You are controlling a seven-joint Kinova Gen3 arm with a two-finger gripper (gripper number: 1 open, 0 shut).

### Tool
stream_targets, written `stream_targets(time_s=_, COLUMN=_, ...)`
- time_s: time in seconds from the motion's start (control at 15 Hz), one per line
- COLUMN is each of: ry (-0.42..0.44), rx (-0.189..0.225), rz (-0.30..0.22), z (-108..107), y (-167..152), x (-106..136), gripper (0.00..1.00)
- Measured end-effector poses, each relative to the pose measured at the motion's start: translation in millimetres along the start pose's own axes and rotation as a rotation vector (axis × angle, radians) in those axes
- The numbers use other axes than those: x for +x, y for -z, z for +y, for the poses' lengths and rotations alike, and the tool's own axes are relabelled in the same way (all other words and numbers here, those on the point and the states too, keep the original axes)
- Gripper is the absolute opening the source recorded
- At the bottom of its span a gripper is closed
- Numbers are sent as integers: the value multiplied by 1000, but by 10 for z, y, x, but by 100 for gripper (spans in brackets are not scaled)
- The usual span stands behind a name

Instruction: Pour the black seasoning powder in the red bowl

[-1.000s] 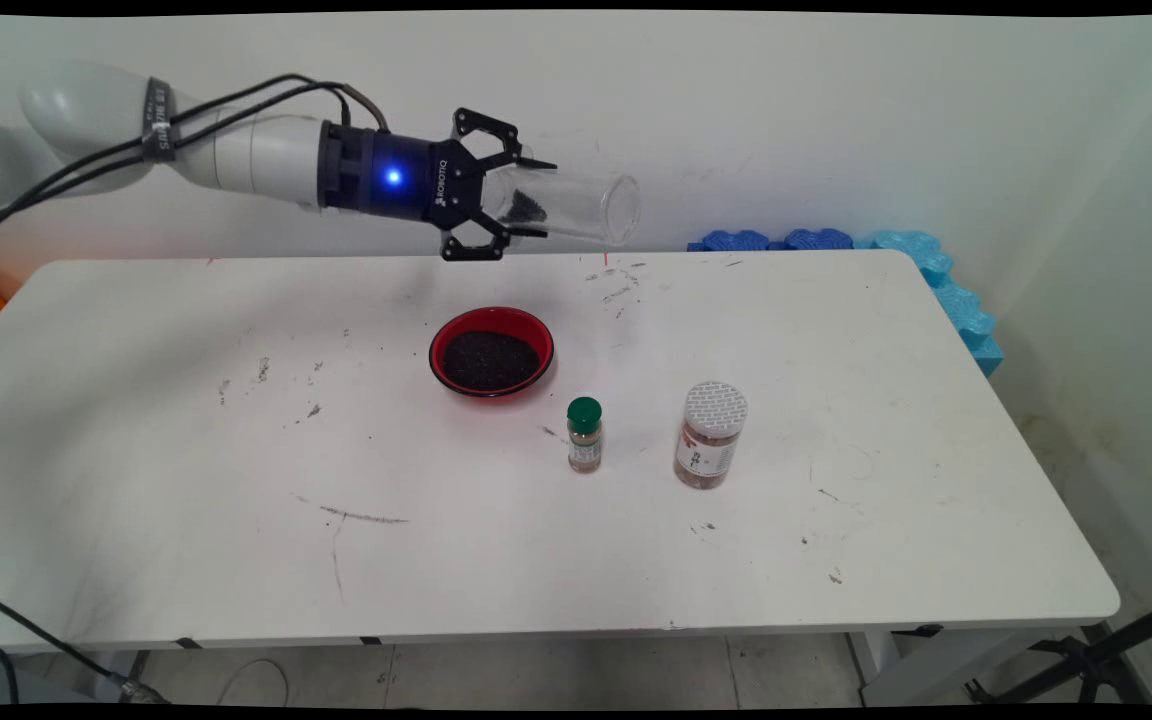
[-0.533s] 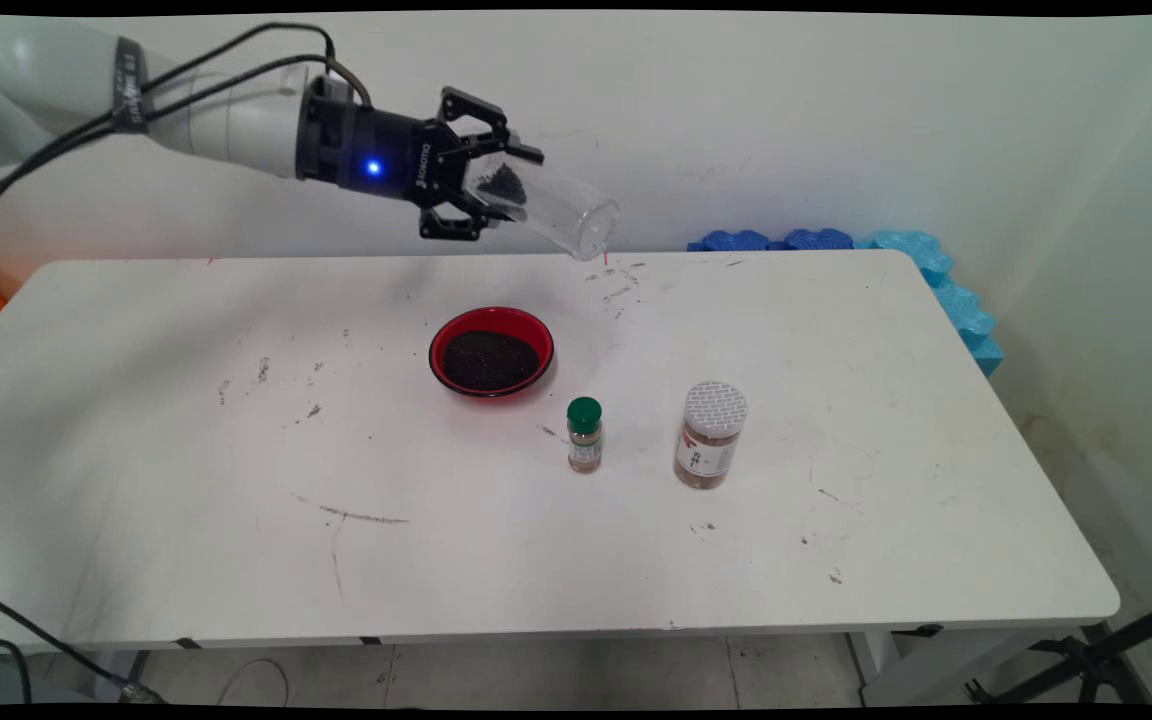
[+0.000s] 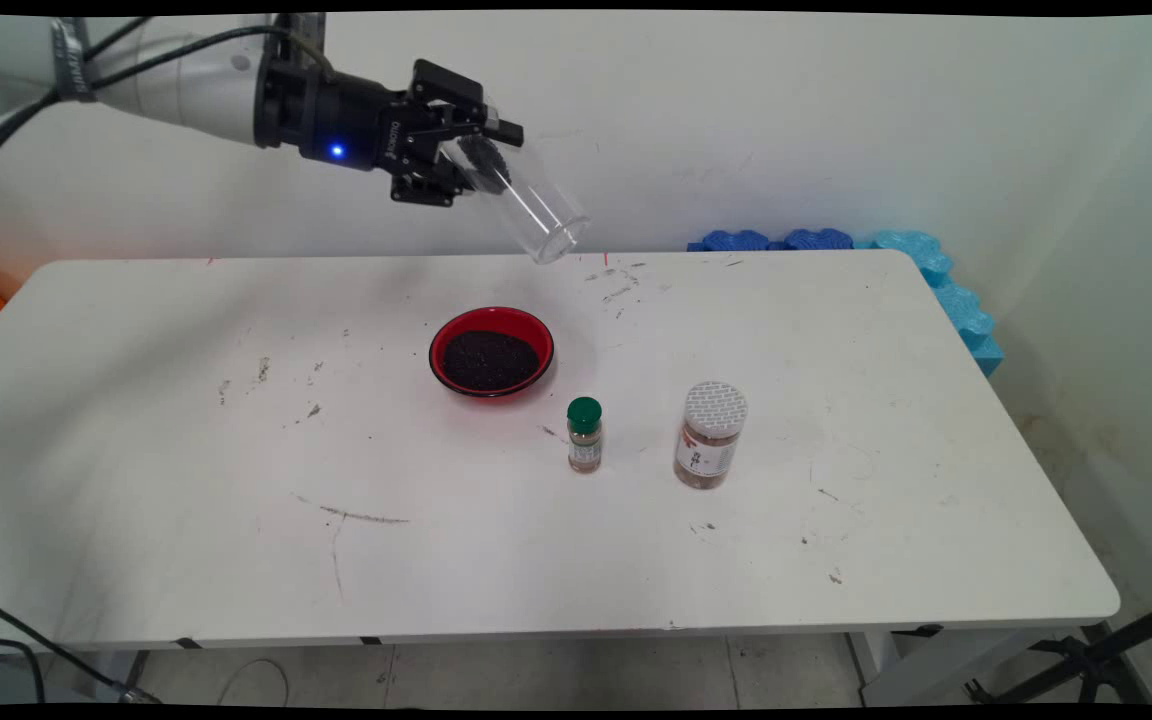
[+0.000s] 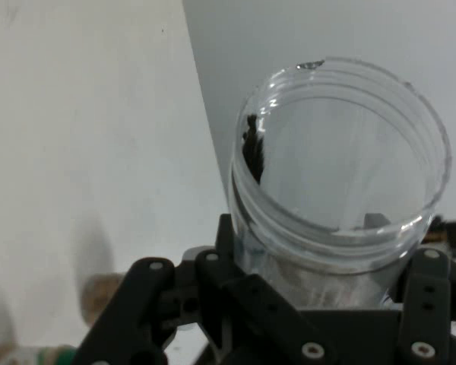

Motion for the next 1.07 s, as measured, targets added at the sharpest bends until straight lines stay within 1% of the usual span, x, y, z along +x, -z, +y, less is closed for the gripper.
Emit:
stream_targets(time_s=0.33, ry=-299, rx=20, rz=0, z=160, y=159, x=-43, gripper=0)
stream_targets(time_s=0.47, ry=-415, rx=27, rz=-8, z=225, y=209, x=-92, gripper=0)
stream_targets(time_s=0.67, ry=-534, rx=39, rz=-23, z=283, y=257, x=-166, gripper=0)
stream_targets(time_s=0.93, ry=-714, rx=79, rz=-57, z=328, y=331, x=-314, gripper=0)
stream_targets(time_s=1.07, ry=-787, rx=94, rz=-70, z=346, y=361, x=-411, gripper=0)
